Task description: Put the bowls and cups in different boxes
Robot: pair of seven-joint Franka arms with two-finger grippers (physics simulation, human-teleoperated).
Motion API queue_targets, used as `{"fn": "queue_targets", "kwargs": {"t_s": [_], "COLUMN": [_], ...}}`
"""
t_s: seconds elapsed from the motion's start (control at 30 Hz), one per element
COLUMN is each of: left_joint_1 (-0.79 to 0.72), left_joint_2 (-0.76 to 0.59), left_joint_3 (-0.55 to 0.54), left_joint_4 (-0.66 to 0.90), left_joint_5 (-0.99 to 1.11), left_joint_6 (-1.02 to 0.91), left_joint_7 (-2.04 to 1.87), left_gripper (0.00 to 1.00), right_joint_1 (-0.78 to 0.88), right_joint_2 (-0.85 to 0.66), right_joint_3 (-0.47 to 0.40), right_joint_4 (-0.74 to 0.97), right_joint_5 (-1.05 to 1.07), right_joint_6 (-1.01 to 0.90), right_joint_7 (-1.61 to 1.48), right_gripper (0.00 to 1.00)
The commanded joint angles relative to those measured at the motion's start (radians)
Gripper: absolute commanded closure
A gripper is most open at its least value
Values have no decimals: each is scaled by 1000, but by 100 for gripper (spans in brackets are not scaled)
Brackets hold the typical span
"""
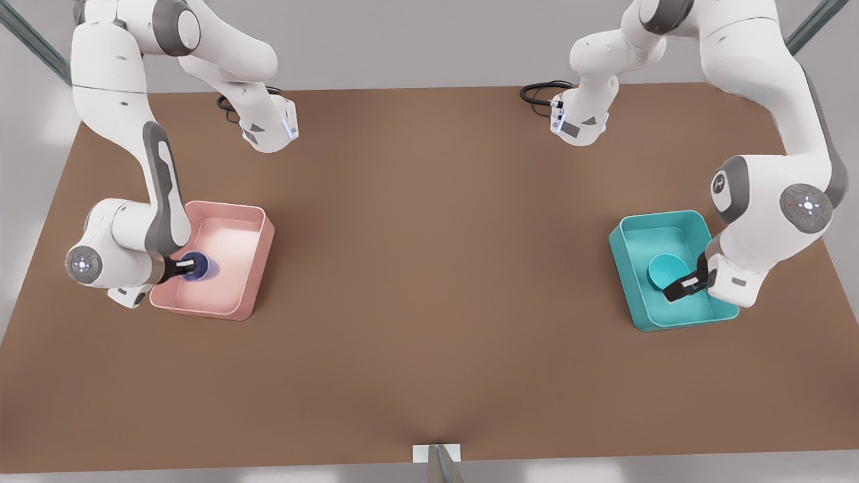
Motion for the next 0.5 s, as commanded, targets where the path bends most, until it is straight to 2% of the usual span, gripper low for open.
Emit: {"fn": "queue_targets", "kwargs": {"t_s": [0.0,0.03,0.07,0.13,0.17,0.2,0.23,0.47], "left_joint_1": [-12,-14,-11,-6,-1,0,-1,-4], "left_joint_2": [-2,-2,-2,4,6,6,6,11], "left_joint_3": [-19,-26,-80,-85,-85,-85,-85,-85], "left_joint_4": [80,80,81,80,80,77,72,70], "left_joint_5": [-71,-48,16,22,22,22,22,31], "left_joint_6": [-368,-367,-368,-368,-368,-368,-365,-365], "left_joint_7": [329,329,327,329,329,327,326,326], "left_gripper": [0,0,0,0,0,0,0,0], "right_joint_1": [0,0,0,-6,-12,-12,-12,-9], "right_joint_2": [13,16,21,32,39,42,42,41], "right_joint_3": [0,0,0,0,0,0,0,3], "right_joint_4": [-20,-20,-20,-20,-15,-15,-14,6], "right_joint_5": [-3,0,3,5,6,8,8,6], "right_joint_6": [240,242,242,239,234,228,224,191], "right_joint_7": [-130,-128,-128,-128,-128,-128,-130,-128], "right_gripper": [79,79,79,79,67,27,0,0]}}
